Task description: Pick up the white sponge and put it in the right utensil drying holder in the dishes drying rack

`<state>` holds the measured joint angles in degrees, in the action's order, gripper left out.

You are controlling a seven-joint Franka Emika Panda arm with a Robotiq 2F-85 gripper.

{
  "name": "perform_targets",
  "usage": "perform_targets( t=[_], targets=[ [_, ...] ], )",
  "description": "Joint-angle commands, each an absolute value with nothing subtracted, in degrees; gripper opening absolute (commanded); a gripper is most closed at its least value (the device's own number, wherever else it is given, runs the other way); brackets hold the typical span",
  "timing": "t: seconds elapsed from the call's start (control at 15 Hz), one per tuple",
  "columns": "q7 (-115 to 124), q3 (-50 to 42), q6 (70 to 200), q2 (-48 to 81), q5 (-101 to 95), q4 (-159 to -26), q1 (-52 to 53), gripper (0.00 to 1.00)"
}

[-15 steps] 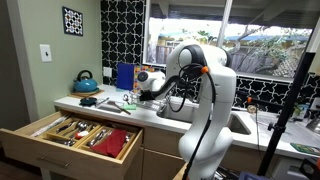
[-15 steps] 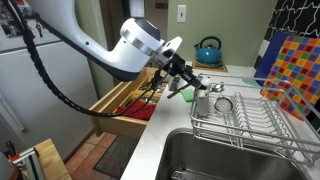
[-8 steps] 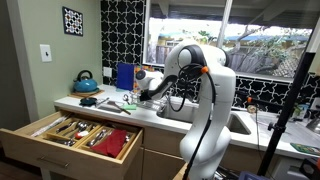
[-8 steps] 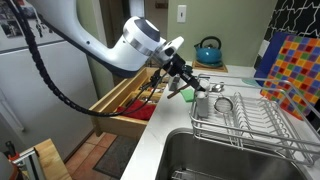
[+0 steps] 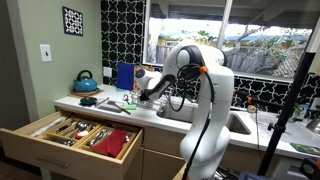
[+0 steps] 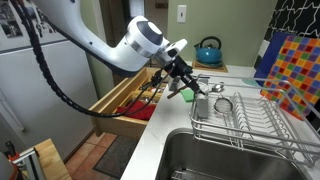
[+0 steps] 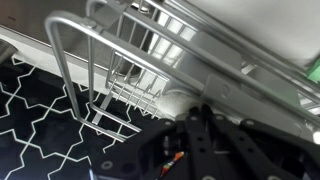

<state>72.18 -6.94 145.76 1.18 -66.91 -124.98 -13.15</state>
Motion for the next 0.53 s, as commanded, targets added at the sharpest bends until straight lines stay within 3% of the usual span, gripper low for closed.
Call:
perform_targets(
  t=[0.0,0.2,0.27,0.33,0.47],
  targets=[
    [68.7,-8.6,145.0,3.9,-60.1,-125.1,-12.4,0.04],
    [66.4,-8.8,145.3,4.0,-56.8,-124.6,-12.4,0.05],
    [65.9,-8.9,145.4,3.7,-55.9,-124.5,-12.3,0.30],
    [65.7,-9.0,145.7,3.4,-55.2,-124.3,-12.3,0.31],
    [65.5,-9.2,146.0,2.9,-52.8,-123.7,-12.3,0.43]
  ],
)
